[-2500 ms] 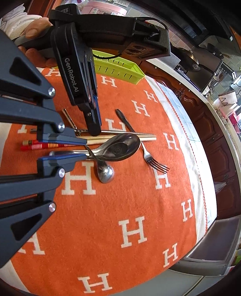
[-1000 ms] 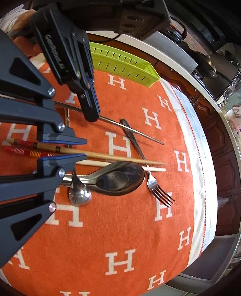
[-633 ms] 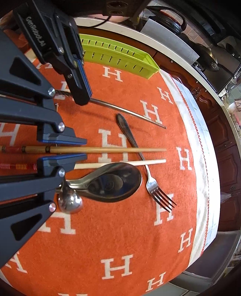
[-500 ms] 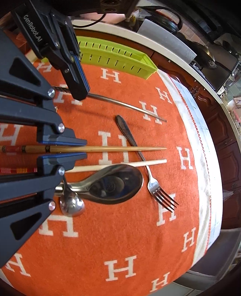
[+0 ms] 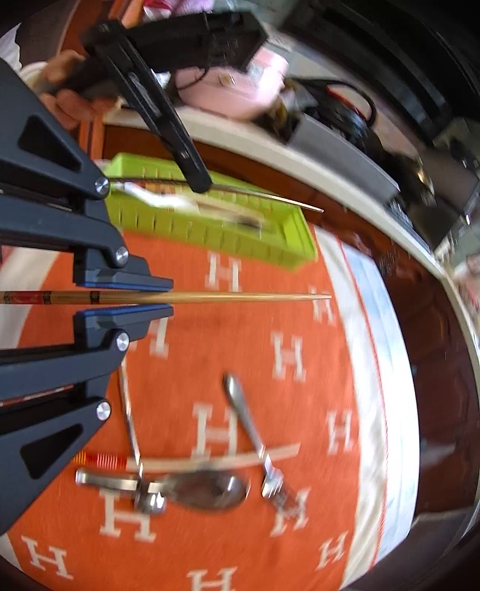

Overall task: Organize utensils
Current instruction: 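Carry both chopsticks into the green tray, then open both tools in the tray and move them back to the blanket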

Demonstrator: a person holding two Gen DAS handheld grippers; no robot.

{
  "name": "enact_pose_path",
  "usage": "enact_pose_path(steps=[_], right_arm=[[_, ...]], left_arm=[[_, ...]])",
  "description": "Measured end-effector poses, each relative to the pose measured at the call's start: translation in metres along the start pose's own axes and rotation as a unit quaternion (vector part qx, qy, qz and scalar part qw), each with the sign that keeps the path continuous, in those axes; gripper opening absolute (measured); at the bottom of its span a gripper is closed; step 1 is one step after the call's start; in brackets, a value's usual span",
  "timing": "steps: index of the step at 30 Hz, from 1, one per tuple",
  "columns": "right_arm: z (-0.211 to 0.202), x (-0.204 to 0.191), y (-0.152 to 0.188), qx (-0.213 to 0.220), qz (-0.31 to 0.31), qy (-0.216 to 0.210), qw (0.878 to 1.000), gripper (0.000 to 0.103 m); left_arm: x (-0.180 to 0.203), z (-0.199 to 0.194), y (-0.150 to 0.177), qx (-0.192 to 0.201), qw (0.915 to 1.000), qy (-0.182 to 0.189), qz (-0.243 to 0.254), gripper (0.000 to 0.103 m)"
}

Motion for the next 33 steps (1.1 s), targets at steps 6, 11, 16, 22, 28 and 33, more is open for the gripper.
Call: enact_pose_path(steps=[6, 11, 16, 22, 28, 33], right_arm=[[0.031, -0.046, -0.021, -0.028, -0.007, -0.043, 0.999, 0.007], [0.072, -0.068, -0.041, -0.055, 0.014, -0.072, 0.996, 0.007], [0.098, -0.081, -0.052, -0.065, 0.032, -0.099, 0.992, 0.007], [0.129, -0.085, -0.066, -0.076, 0.059, -0.101, 0.990, 0.007], [0.142, -0.093, -0.072, -0.080, 0.069, -0.109, 0.988, 0.010], [0.143, -0.095, -0.066, -0.092, 0.062, -0.119, 0.987, 0.010]], left_arm=[[-0.044, 0.004, 0.000, -0.006, 0.9988, -0.041, -0.028, 0.004], [-0.068, 0.016, 0.002, -0.013, 0.9971, -0.066, -0.035, 0.004], [-0.076, 0.021, 0.005, -0.011, 0.9952, -0.093, -0.027, 0.004], [-0.085, 0.015, 0.004, 0.007, 0.9960, -0.079, -0.041, 0.008], [-0.091, 0.006, 0.005, 0.022, 0.9949, -0.073, -0.066, 0.014], [-0.086, 0.006, 0.008, 0.020, 0.9955, -0.071, -0.059, 0.016]])
Point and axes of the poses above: each gripper's, at about its wrist camera, not at the fingertips, and z roughly the way its jaws point, x to its right, y to its underside, the point moved 1 cm from there along z, roughly the way its jaws point, and after that the axes turned 15 degrees about -x, right-handed, at the moved point
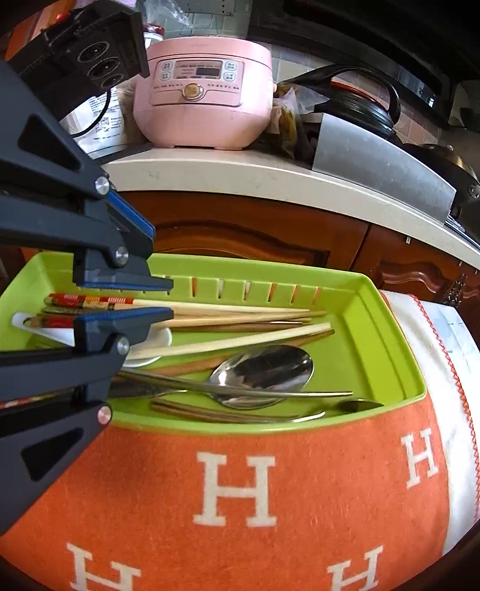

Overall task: Organize utensils
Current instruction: 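Open both tools in the tray and move them back to the blanket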

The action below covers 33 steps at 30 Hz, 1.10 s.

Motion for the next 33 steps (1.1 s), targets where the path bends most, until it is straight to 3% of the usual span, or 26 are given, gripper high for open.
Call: enact_pose_path(steps=[7, 11, 15, 22, 29, 31, 33], right_arm=[[-0.020, 0.002, 0.020, 0.019, -0.030, 0.039, 0.999, 0.010], [-0.045, 0.009, 0.037, 0.041, -0.052, 0.069, 0.995, 0.010], [-0.067, 0.019, 0.054, 0.064, -0.067, 0.106, 0.990, 0.010], [-0.109, 0.054, 0.090, 0.103, -0.072, 0.177, 0.976, 0.010], [-0.148, 0.103, 0.120, 0.134, -0.042, 0.211, 0.967, 0.010], [-0.158, 0.114, 0.125, 0.143, -0.033, 0.215, 0.966, 0.010], [-0.169, 0.129, 0.128, 0.153, -0.020, 0.220, 0.963, 0.010]], left_arm=[[0.024, 0.000, 0.008, -0.008, 0.9995, 0.008, 0.030, 0.016], [0.042, -0.003, 0.012, -0.010, 0.9987, 0.016, 0.048, 0.023], [0.063, -0.007, 0.020, -0.011, 0.9972, 0.021, 0.071, 0.023], [0.115, -0.004, 0.034, -0.032, 0.9910, 0.038, 0.124, 0.024], [0.172, 0.013, 0.050, -0.058, 0.9807, 0.057, 0.177, 0.026], [0.187, 0.019, 0.055, -0.066, 0.9774, 0.060, 0.192, 0.031], [0.199, 0.024, 0.059, -0.069, 0.9751, 0.060, 0.202, 0.043]])
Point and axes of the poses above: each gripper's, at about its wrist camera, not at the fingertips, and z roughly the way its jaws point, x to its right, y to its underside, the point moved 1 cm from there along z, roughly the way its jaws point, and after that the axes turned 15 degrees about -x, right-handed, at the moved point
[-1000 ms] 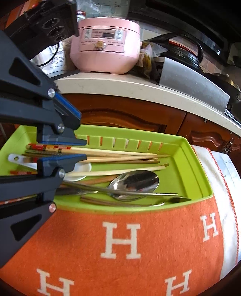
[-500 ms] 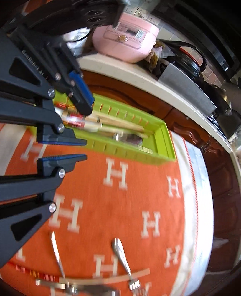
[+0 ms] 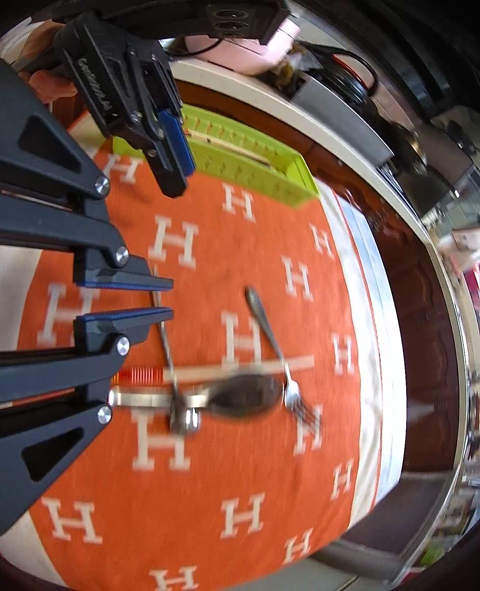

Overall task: Organize utensils
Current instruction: 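Open both tools in the tray and move them back to the blanket, then grasp the silver fork with the left tool while the right tool grasps a red-striped chopstick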

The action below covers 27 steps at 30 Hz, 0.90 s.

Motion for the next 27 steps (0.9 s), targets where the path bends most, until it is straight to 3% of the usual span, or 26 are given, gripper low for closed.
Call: enact_pose_path(steps=[2, 8, 18, 27], right_arm=[[-0.003, 0.017, 0.000, 0.005, 0.014, 0.001, 1.000, 0.010], [-0.001, 0.042, -0.005, 0.007, 0.037, -0.004, 0.999, 0.010], [0.021, 0.043, -0.019, -0.012, 0.025, -0.016, 0.999, 0.010], [0.041, 0.038, -0.030, -0.028, 0.015, -0.001, 0.999, 0.010]], left_arm=[[0.009, 0.005, -0.003, -0.001, 1.0000, -0.001, 0.007, 0.051], [0.024, 0.026, -0.014, -0.021, 0.9994, -0.008, 0.027, 0.051], [0.027, 0.042, -0.022, -0.040, 0.9988, 0.000, 0.030, 0.051], [0.027, 0.051, -0.025, -0.047, 0.9985, 0.003, 0.030, 0.051]])
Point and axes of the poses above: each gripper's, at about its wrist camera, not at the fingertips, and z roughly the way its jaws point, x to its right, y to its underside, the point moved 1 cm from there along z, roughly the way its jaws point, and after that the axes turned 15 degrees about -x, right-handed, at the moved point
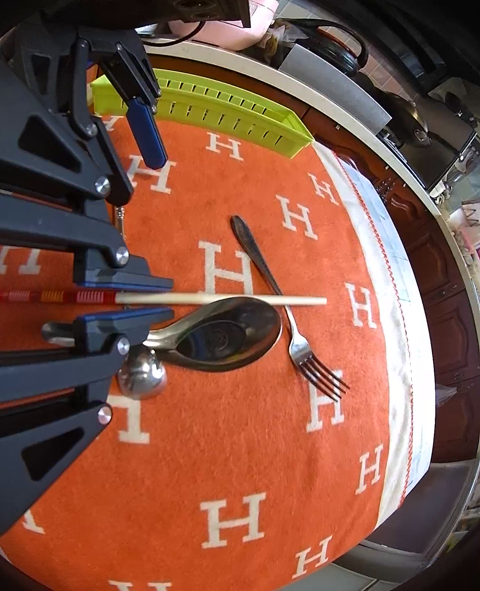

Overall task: Organize utensils
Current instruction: 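Grasp the silver fork with the left tool while the right tool grasps a red-striped chopstick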

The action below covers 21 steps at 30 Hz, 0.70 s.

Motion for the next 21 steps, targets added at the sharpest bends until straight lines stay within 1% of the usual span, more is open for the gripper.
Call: enact_pose_path(steps=[4, 5, 6, 7, 9, 11, 14, 16, 19, 21], right_arm=[[0.002, -0.004, -0.001, 0.004, -0.009, 0.007, 1.000, 0.010], [0.002, -0.005, -0.001, 0.006, -0.014, 0.009, 1.000, 0.009], [0.002, -0.005, 0.000, 0.007, -0.018, 0.013, 1.000, 0.006], [0.003, -0.005, 0.000, 0.006, -0.021, 0.013, 1.000, 0.006], [0.002, -0.005, 0.002, 0.003, -0.018, 0.000, 1.000, 0.006], [-0.003, -0.005, 0.005, 0.005, -0.016, -0.021, 1.000, 0.006], [-0.018, -0.005, 0.009, 0.019, -0.015, -0.046, 0.999, 0.006], [-0.034, -0.002, 0.013, 0.037, -0.012, -0.062, 0.997, 0.006], [-0.052, 0.006, 0.017, 0.056, -0.002, -0.070, 0.996, 0.006], [-0.062, 0.013, 0.020, 0.069, 0.007, -0.068, 0.995, 0.006]], left_arm=[[0.000, 0.002, 0.000, -0.003, 1.0000, 0.002, 0.000, 0.051], [0.001, 0.002, 0.001, -0.004, 1.0000, 0.002, 0.001, 0.051], [0.001, 0.002, 0.001, -0.004, 1.0000, 0.002, 0.001, 0.051], [0.001, 0.002, 0.002, -0.004, 1.0000, 0.002, 0.002, 0.051], [0.002, 0.001, 0.002, -0.003, 1.0000, 0.002, 0.004, 0.051], [0.003, -0.001, 0.003, -0.002, 1.0000, 0.003, 0.006, 0.051], [0.005, -0.004, 0.004, 0.002, 0.9999, 0.002, 0.010, 0.051], [0.007, -0.006, 0.004, 0.003, 0.9999, 0.002, 0.014, 0.051], [0.009, -0.009, -0.002, 0.004, 0.9998, 0.002, 0.021, 0.051], [0.011, -0.011, -0.014, 0.003, 0.9995, -0.001, 0.032, 0.051]])
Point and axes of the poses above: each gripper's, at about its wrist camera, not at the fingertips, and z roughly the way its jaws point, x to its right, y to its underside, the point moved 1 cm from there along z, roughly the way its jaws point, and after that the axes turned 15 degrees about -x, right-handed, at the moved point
